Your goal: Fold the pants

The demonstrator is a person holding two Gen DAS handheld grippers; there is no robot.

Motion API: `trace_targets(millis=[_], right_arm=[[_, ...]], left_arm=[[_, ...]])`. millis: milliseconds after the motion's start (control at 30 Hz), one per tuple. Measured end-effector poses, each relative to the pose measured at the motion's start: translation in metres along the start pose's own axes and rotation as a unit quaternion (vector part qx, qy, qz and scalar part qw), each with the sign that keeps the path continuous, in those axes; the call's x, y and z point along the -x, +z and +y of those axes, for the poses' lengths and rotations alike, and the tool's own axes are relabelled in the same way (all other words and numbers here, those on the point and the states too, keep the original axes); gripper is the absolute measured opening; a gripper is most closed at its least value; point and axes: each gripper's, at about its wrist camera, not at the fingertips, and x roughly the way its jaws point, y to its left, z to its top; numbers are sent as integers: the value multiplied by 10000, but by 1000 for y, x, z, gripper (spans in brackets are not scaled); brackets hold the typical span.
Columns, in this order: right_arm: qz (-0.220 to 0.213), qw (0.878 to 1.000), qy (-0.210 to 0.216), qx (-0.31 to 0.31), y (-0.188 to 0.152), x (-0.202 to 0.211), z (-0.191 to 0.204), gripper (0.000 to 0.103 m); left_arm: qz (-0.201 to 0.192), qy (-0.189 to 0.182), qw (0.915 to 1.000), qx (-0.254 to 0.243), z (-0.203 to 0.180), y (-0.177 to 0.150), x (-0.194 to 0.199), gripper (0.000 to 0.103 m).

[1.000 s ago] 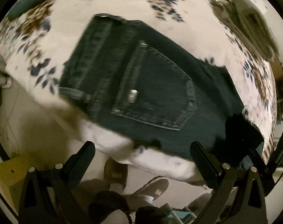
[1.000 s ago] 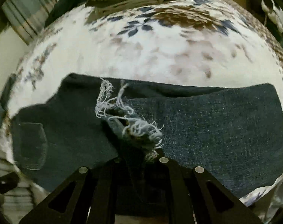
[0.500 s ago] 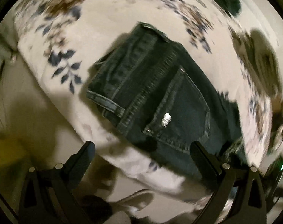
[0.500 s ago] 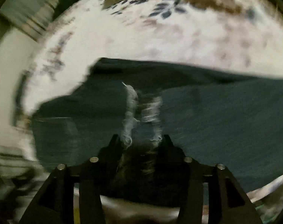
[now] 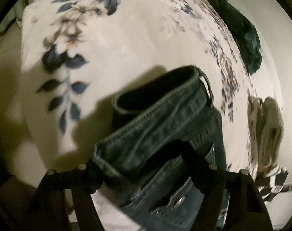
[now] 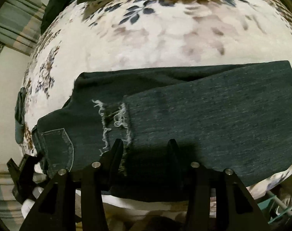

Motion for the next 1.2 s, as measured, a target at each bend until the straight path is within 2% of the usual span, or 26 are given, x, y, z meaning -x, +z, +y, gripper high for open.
trace_targets(millis=[100,133,200,300,433,533,667,733,867,900,1067,1200], right_arm=[[-1,10000,-5,-60,1,1,-3,51],[13,10000,4,-68,1,-1,-1,51],[29,10000,9,-68,0,-2,1,51],[0,10000,26,-43,0,-1,6,51],[-57,9999,49,-68,0,4,6,51],[-166,9996,111,-211,-1,18,-7,51],[-297,9984,145,-470,-5,37,-31,51],[-364,9967,197,-705,-7,52,-55,51],[-486,9925,192,-1102,-10,78,-98,51],[-546,9908,192,-1222,-11,87,-112,51],[-881,9840,-1,-1550,-13,134,-177,50],[-1110,9764,-234,-1837,-16,168,-233,50]], left_arm=[[-170,12,9998,-85,-3,4,-5,69],[-220,20,9997,-129,-4,4,-5,66],[-318,97,9993,-196,-7,5,-4,44],[-453,49,9986,-253,-6,5,1,28],[-803,54,9941,-723,-28,-2,22,24],[-1096,-38,9857,-1277,-61,-12,52,24],[-1417,-290,9679,-2053,-117,-41,101,23],[-1492,-468,9561,-2480,-148,-65,124,23],[-1633,-707,9222,-3434,-204,-127,152,23],[-1578,-808,9150,-3625,-220,-148,155,22],[-1112,-1196,8958,-4134,-268,-234,138,22],[-703,-1366,8721,-4645,-294,-308,104,22]])
